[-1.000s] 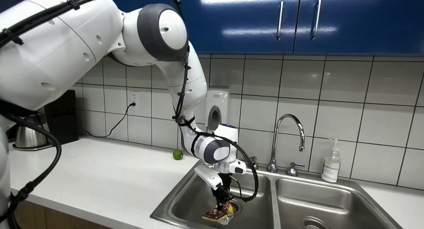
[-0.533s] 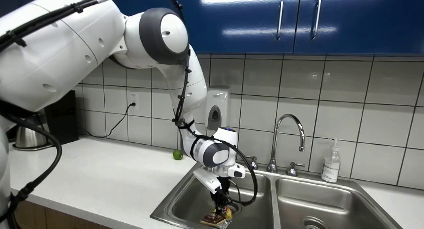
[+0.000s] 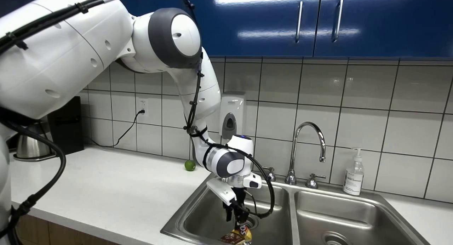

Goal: Put the packet in the sink.

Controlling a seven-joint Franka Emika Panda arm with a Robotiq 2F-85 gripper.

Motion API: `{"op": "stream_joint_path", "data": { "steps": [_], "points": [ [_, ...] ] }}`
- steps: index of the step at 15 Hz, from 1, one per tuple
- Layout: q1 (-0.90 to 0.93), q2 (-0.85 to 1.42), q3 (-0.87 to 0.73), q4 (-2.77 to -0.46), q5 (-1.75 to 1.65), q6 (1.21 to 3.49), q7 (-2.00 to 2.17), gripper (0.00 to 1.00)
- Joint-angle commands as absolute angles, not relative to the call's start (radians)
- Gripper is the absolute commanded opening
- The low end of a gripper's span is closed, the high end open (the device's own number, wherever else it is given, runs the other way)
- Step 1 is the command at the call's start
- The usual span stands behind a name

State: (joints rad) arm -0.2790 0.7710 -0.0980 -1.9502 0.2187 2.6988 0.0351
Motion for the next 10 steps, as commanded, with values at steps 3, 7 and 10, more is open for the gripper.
{"op": "stream_joint_path", "data": {
  "steps": [3, 7, 10],
  "points": [
    [-0.271, 0.694, -0.085, -1.971, 0.223, 2.719, 0.041, 0.99],
    [-0.267, 0.658, -0.076, -1.974, 0.22, 2.714, 0.026, 1.0],
    [-0.303, 0.626, -0.022, -1.98, 0.232, 2.69, -0.057, 1.0]
  ]
}}
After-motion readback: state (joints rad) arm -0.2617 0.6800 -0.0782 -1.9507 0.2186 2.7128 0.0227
